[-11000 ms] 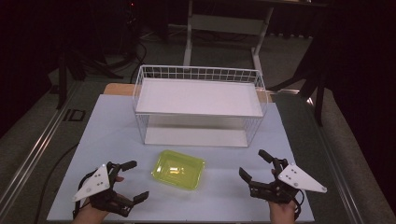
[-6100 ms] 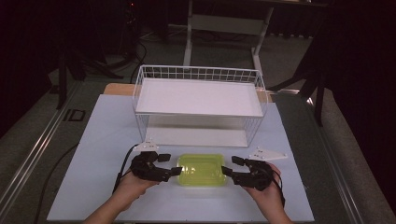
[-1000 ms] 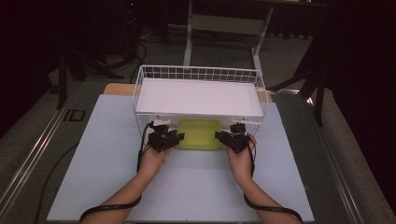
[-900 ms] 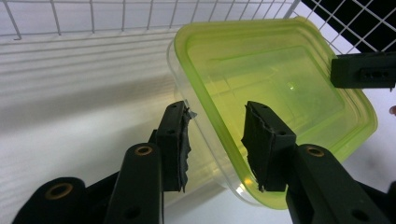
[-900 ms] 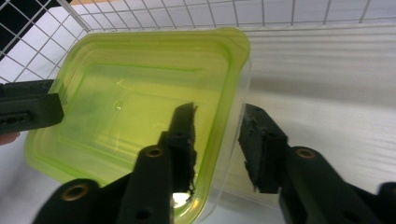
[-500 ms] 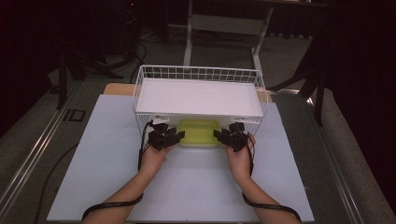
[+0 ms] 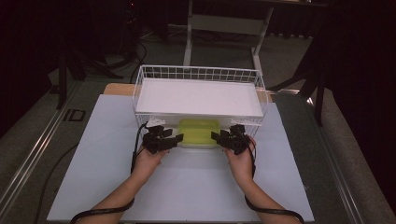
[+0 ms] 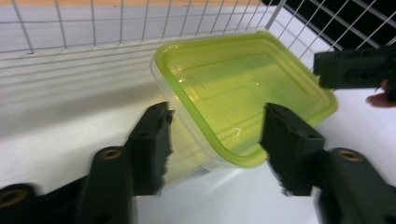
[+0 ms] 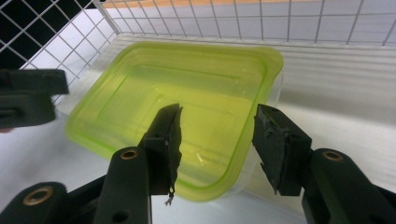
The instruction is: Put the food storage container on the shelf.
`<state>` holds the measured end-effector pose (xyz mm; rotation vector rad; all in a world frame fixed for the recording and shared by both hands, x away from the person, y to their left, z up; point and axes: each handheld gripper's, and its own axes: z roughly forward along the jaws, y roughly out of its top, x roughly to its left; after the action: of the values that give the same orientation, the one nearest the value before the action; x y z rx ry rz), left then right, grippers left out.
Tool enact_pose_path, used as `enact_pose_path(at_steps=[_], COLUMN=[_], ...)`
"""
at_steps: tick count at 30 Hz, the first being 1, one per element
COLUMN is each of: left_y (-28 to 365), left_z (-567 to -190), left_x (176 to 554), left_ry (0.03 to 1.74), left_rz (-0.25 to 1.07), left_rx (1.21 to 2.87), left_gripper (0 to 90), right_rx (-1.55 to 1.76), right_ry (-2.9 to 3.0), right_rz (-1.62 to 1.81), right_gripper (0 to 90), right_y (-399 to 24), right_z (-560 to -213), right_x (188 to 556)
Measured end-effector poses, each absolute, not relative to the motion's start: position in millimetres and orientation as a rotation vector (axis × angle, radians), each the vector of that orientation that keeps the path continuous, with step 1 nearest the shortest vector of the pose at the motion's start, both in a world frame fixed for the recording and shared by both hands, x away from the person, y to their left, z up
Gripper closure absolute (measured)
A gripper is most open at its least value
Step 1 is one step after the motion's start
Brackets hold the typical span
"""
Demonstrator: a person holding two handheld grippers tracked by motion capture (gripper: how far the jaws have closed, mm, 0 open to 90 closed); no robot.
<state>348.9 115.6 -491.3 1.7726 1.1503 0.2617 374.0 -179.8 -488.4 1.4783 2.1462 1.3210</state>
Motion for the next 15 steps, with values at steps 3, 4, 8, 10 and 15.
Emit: enact_pose_path(at_steps=[3, 4, 8, 10, 15], left_y=[120, 121, 127, 128, 134], left_z=[-489, -488, -486, -485, -483], left_x=[342, 340, 331, 329, 314], left_ry=[1.119, 1.106, 1.084, 1.077, 1.014], left_rz=[0.261, 0.252, 0.247, 0.238, 0.196], left_rx=[1.776, 1.786, 1.808, 1.817, 1.829], left_gripper=[19.6, 15.6, 6.2, 2.3, 2.3], right_rx=[1.457, 1.448, 1.393, 1.379, 1.347], right_ry=[2.144, 2.146, 2.163, 2.169, 2.197], right_rz=[1.322, 1.315, 1.302, 1.308, 1.343], right_gripper=[50.7, 50.3, 50.1, 49.9, 48.2], right_y=[-180, -179, -176, -176, -169], right_z=[-488, -488, -485, -484, -484], right_x=[368, 366, 356, 353, 339])
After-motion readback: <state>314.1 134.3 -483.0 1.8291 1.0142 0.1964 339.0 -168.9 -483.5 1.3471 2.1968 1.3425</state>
